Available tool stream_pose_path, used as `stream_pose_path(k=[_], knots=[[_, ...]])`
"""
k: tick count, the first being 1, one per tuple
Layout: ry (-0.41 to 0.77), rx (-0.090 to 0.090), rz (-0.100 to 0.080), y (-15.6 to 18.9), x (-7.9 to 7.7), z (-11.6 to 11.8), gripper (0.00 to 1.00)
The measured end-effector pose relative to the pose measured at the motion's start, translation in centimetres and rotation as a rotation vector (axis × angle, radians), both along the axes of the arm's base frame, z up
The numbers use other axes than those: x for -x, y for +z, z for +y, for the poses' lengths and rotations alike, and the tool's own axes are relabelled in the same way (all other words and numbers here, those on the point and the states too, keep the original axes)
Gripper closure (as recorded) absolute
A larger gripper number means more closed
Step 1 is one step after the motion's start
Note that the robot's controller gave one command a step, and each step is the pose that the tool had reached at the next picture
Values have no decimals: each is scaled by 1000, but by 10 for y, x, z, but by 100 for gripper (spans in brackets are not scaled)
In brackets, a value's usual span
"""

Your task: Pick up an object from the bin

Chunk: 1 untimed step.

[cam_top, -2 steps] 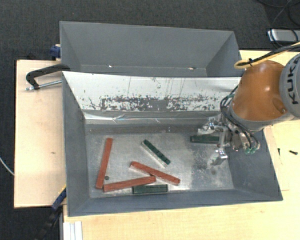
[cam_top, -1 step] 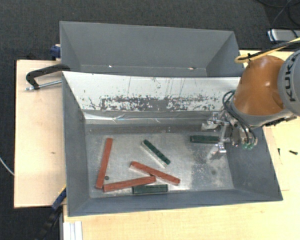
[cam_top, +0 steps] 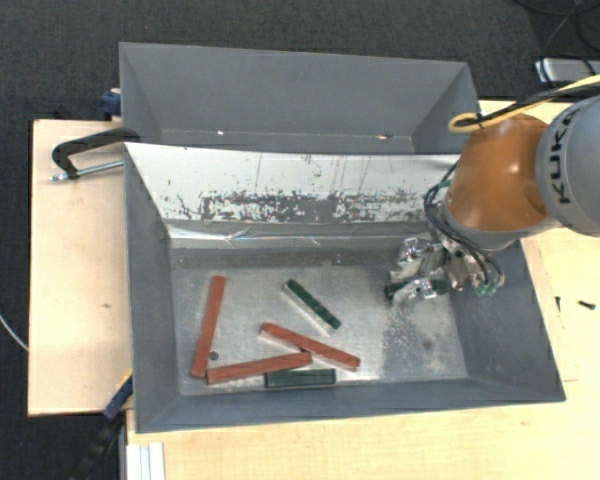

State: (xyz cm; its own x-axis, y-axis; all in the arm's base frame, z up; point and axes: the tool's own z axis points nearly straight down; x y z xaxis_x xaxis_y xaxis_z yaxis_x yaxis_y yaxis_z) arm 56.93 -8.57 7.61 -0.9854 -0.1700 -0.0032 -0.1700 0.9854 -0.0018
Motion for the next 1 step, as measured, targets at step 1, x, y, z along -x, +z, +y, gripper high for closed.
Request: stream_pose_path(k=[1], knots=[[0, 0, 0, 0, 0, 0, 100]])
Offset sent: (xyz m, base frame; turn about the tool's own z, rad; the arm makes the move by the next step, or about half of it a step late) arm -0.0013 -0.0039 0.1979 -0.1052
